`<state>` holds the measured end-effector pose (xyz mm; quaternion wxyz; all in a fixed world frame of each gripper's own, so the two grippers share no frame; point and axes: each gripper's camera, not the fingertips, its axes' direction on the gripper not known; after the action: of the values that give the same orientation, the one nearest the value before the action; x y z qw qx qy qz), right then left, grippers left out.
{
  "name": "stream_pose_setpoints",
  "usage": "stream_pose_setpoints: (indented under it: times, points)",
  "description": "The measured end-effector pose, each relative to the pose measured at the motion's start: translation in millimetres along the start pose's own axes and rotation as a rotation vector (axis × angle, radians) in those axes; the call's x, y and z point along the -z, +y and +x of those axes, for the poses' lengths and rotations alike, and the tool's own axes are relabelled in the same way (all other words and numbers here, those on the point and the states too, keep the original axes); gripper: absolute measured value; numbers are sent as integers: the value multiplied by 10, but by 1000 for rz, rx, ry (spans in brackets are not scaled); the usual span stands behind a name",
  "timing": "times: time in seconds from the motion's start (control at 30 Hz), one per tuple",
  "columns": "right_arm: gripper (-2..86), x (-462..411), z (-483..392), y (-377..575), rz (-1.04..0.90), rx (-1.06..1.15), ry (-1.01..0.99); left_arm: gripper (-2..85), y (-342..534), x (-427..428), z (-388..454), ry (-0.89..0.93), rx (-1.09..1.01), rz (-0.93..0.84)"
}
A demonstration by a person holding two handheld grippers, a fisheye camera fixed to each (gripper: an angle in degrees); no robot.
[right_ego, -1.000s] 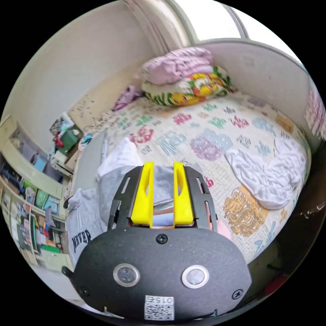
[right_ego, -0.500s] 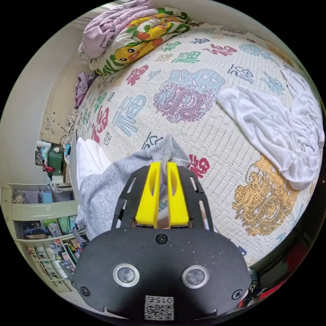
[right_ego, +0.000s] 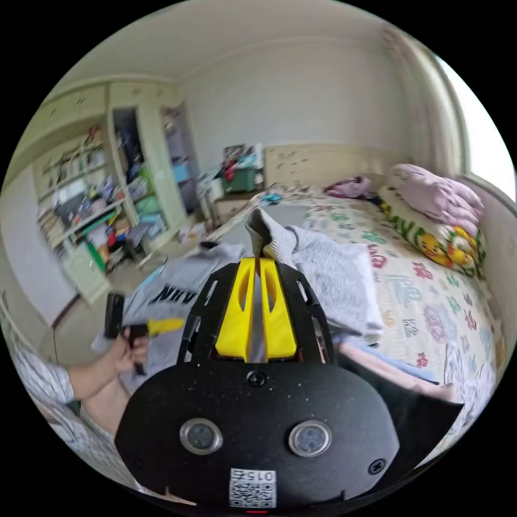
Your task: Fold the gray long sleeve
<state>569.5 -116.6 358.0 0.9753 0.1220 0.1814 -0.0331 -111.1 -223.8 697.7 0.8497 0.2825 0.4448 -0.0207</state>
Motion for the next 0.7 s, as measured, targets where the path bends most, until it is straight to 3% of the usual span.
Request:
stream_pose_setpoints:
  times: [0.07, 0.23, 0.4, 0.7]
  points:
    - [0, -318, -828, 461, -85, 86, -106, 163, 57, 440, -227, 10, 99, 149]
    - [21, -1253, -1591, 1317, -400, 49, -371, 178, 196, 775, -610, -28, 278, 212]
    - [45, -1152, -1776, 1619, -380, 183, -260, 168, 162, 982, -574, -98, 273, 219]
    - [102, -1405, -2048, 1990, -474, 341, -318, 157, -291, 624, -287, -413, 47, -263]
